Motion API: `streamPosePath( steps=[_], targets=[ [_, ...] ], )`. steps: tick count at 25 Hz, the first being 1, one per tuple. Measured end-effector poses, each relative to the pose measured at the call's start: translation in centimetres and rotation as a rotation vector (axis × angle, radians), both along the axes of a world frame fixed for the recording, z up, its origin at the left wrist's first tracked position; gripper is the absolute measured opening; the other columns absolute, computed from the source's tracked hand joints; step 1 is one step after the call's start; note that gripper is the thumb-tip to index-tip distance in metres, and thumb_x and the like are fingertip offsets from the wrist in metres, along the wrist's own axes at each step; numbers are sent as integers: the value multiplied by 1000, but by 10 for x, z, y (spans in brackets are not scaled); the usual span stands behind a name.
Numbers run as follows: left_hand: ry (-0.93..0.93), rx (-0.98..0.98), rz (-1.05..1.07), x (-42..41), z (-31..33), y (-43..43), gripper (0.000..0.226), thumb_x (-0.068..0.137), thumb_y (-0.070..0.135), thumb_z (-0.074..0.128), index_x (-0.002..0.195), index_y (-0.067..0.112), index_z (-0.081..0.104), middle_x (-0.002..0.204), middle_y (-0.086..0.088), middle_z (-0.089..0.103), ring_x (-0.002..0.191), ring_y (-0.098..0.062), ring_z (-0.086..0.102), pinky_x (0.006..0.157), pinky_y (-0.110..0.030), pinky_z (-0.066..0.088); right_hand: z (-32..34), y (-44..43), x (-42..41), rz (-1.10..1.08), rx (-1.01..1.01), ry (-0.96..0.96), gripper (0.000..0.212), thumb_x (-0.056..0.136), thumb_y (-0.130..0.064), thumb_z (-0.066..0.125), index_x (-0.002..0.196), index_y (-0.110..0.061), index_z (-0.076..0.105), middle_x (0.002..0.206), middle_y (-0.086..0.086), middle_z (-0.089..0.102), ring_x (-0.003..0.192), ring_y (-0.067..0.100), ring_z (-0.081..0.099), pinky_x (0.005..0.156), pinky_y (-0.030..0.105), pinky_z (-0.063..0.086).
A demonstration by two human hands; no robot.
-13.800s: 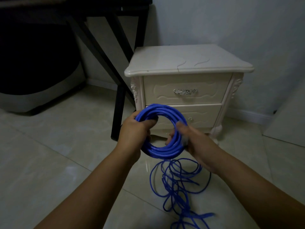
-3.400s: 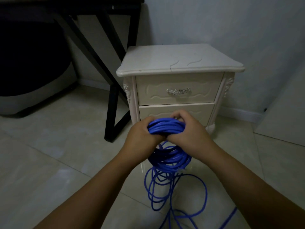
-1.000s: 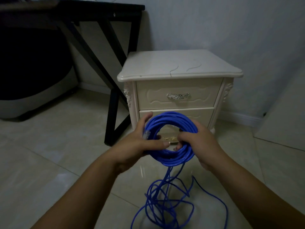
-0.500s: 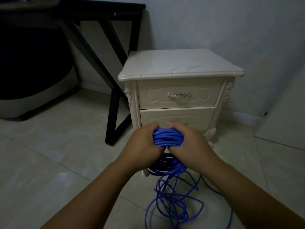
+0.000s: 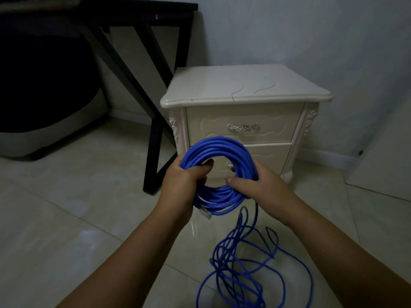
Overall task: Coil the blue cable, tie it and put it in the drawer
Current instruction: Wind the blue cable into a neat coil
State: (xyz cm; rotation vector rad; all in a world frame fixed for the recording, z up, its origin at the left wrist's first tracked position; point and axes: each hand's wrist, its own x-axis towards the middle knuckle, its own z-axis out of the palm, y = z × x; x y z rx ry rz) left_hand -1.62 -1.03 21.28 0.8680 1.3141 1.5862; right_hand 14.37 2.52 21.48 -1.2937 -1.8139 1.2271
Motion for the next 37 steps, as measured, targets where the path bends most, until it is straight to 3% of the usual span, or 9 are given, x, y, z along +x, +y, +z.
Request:
streamPosePath(
  steps=[3, 8, 13, 18, 21, 26, 30, 33, 37],
  targets=[
    [-204, -3, 30, 2, 1, 1, 21, 84, 3, 62, 98, 18, 63, 64, 6, 60, 65, -12, 56, 71, -32, 52, -3, -9, -8, -20, -61, 88, 23, 82, -41, 70, 99, -30, 59, 83, -9, 69, 70, 5, 69, 69, 32, 58],
    [-496, -141, -113, 13, -16, -1, 9, 87, 16, 62, 89, 10, 56, 73, -9, 53, 71, -23, 57, 60, -34, 52, -14, -18, -22, -266, -102, 382, 19, 78, -15, 71, 95, -18, 62, 89, 14, 67, 84, 28, 68, 77, 41, 55],
    [55, -130, -157, 7, -12, 0, 21, 84, 15, 67, 105, 19, 62, 103, -10, 69, 98, -22, 67, 84, -34, 54, -6, -4, -11, -255, -11, 311, 24, 74, 5, 62, 85, -16, 59, 67, 2, 63, 62, 16, 62, 56, 23, 47],
    [864, 21, -363, -19, -2, -4, 44, 78, 10, 73, 113, 32, 56, 97, 9, 64, 85, 5, 62, 72, -13, 52, -4, -8, -11, 17, 317, -224, 21, 77, -11, 64, 86, -26, 52, 71, -3, 57, 62, 12, 54, 54, 25, 41],
    [980, 69, -338, -15, -7, -6, 28, 78, 12, 72, 98, 25, 58, 85, 6, 64, 75, 0, 62, 67, -20, 54, -7, -11, -14, 72, 427, -331, 21, 76, -15, 64, 86, -25, 49, 71, -5, 55, 62, 9, 54, 54, 24, 38],
    [683, 33, -179, -12, -8, -2, 21, 81, 6, 69, 94, 20, 60, 84, -2, 65, 70, -7, 63, 63, -19, 54, -1, -2, -9, 77, 109, -4, 44, 75, -19, 75, 109, -33, 52, 90, -8, 65, 73, 2, 66, 65, 17, 52],
    [189, -66, -24, -16, -7, 0, 28, 83, 1, 64, 101, 22, 63, 94, -4, 69, 87, -17, 67, 74, -28, 51, -7, 5, -2, 125, -134, 268, 42, 79, -45, 72, 118, -39, 57, 105, -6, 69, 84, 7, 68, 77, 27, 52],
    [-53, -113, 37, -16, -7, 1, 30, 83, 0, 61, 107, 18, 65, 91, -8, 67, 83, -24, 62, 78, -35, 52, -13, 7, -3, 126, -271, 465, 69, 69, -63, 67, 130, -34, 54, 117, 8, 64, 103, 28, 66, 88, 43, 53],
    [-376, -143, 80, -10, -11, 5, 33, 83, 2, 62, 114, 8, 63, 76, -5, 56, 75, -22, 56, 76, -37, 52, -19, 2, -10, 128, -289, 450, 102, 49, -56, 84, 138, -46, 35, 123, -7, 63, 110, 19, 64, 92, 44, 53]
  ],
)
